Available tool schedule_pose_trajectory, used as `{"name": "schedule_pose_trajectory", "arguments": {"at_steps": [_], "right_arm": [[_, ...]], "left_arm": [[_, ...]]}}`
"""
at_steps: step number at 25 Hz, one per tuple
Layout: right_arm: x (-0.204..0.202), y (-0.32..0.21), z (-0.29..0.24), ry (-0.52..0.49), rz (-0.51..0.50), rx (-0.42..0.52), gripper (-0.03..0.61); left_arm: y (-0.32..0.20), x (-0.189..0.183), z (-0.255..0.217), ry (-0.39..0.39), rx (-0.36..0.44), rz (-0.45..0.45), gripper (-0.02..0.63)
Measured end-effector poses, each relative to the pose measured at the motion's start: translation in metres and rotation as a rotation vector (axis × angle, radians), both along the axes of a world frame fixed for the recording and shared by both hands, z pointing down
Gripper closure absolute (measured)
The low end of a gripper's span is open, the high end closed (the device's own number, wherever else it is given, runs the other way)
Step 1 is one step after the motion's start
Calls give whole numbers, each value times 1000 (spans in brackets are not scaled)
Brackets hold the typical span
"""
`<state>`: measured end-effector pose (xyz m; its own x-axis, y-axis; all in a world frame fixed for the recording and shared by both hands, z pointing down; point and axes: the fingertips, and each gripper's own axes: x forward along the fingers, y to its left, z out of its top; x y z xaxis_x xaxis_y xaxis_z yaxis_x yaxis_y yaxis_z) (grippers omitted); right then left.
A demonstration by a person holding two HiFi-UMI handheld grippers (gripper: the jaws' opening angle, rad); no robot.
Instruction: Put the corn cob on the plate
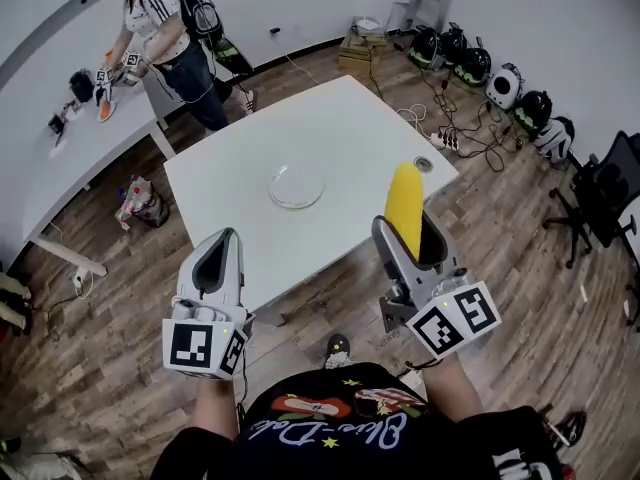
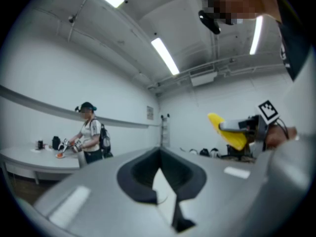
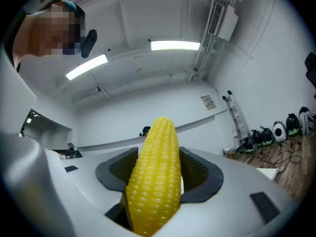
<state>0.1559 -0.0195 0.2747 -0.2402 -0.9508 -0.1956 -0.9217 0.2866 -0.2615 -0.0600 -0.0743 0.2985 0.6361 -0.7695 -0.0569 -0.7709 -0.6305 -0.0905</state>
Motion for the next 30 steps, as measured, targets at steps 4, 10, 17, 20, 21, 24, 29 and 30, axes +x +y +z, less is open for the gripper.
{"name": "schedule_pose_trajectory", "arguments": {"at_steps": [4, 10, 17, 20, 21, 24, 29, 30], "right_arm": [[18, -43, 16, 27, -53, -35, 308], [30, -103, 57, 29, -100, -148, 308], [3, -185, 102, 67, -205, -263, 308], [-12, -218, 123, 114, -237, -314, 308], [-17, -230, 132, 130, -245, -335, 308], [-31, -260, 162, 172, -273, -407, 308], [-55, -295, 207, 196, -325, -499, 309], [-59, -301, 215, 202, -333, -517, 308]], "left_arm": [[-25, 29, 3, -9, 5, -25, 615], [-61, 40, 18, -33, -43, -73, 615], [-126, 29, 40, -36, -63, -124, 615], [-149, 27, 44, -11, -80, -131, 615], [-156, 26, 44, -5, -83, -132, 615], [-171, 27, 47, 2, -94, -128, 615], [-178, 28, 53, -25, -65, -100, 615], [-179, 25, 55, -22, -71, -104, 615]]}}
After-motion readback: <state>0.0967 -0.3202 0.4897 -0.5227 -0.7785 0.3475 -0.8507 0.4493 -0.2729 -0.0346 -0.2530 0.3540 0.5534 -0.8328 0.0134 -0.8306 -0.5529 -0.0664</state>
